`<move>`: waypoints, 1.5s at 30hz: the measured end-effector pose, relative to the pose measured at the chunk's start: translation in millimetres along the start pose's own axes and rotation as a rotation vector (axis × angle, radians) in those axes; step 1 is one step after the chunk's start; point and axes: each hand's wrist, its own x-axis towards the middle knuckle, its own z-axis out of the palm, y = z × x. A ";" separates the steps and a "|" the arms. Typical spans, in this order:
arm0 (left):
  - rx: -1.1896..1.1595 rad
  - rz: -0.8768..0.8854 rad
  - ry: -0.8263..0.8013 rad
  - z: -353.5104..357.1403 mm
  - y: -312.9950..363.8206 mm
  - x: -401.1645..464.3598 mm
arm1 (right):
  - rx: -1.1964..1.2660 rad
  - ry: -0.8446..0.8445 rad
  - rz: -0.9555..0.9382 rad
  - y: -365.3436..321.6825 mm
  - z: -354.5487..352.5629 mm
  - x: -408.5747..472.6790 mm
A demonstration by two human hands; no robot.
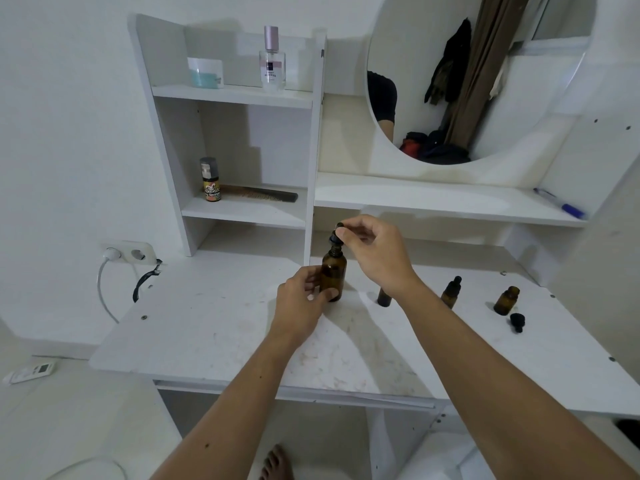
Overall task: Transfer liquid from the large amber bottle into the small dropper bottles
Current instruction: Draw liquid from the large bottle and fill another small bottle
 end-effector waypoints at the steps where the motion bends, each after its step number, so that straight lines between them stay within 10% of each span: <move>1: 0.001 0.000 0.000 0.1 -0.1 -0.1 | 0.010 -0.004 -0.011 -3.2 -0.8 1.6; 25: 0.163 -0.109 0.192 36.5 34.6 -82.0 | 0.177 0.358 -0.011 1.5 -157.9 -58.7; 45: -0.008 0.118 -0.358 252.4 99.0 -55.5 | 0.117 0.551 0.143 100.9 -267.8 -83.8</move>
